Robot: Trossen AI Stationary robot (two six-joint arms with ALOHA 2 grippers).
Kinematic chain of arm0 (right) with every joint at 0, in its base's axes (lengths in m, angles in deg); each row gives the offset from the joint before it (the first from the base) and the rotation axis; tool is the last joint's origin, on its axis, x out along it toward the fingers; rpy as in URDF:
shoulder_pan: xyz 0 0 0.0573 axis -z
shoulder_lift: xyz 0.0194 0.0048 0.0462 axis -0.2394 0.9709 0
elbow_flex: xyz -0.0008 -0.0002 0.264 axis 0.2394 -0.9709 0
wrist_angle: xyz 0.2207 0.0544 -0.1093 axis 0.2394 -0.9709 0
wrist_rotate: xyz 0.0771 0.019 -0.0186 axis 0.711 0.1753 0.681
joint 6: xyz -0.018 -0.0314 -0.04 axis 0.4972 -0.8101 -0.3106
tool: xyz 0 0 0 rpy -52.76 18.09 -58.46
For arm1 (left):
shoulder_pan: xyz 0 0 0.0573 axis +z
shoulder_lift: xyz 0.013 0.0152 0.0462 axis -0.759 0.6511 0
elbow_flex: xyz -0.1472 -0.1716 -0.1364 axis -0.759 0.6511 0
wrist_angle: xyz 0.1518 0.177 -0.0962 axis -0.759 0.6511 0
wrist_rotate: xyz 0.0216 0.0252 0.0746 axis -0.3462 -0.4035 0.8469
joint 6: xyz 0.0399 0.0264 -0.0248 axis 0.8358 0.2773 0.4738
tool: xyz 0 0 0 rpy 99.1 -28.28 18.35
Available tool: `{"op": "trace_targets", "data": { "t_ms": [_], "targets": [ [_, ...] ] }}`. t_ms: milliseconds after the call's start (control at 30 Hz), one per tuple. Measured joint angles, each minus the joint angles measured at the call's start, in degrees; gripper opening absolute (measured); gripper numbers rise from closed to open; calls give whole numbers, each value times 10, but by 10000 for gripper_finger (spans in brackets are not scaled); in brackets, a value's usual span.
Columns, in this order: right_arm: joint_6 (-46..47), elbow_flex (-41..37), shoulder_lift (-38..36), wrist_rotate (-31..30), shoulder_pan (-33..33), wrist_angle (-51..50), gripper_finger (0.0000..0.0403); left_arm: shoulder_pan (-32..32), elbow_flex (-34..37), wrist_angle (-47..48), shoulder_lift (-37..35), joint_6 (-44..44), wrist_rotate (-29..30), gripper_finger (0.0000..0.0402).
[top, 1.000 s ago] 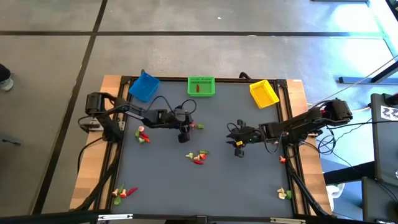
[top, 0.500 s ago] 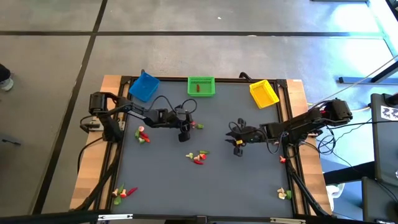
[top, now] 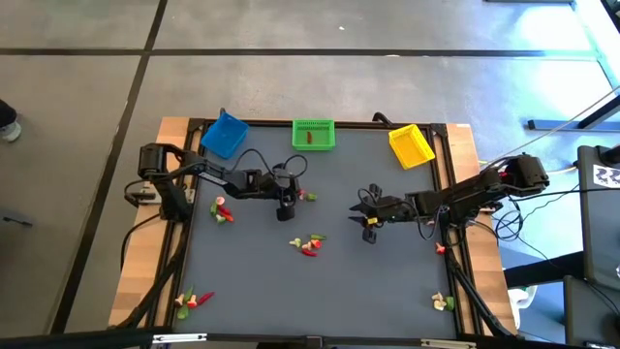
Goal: Sort produce into baskets
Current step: Put the red mushroom into the blue bin
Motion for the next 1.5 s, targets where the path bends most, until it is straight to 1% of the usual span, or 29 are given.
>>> {"op": "trace_targets", "data": {
  "t_ms": [233,367,500,733,967,1300,1500],
  "targets": [
    [0,0,0,-13,0,0,136,-1,0,5,-5,21,0,32],
    [1,0,0,-14,0,0,136,-1,2,18,-26,21,0,34],
    [6,0,0,-14,0,-8,136,-1,2,32,-64,19,0,34],
    [11,0,0,-14,0,-18,136,-1,2,94,-131,-10,0,35],
    [12,0,0,-14,0,-19,136,1,2,167,-205,-61,2,35],
    [12,0,0,-14,0,-15,136,0,1,238,-296,-64,5,35],
    [13,0,0,-14,0,-14,136,0,1,255,-329,-85,49,35]
  ]
}}
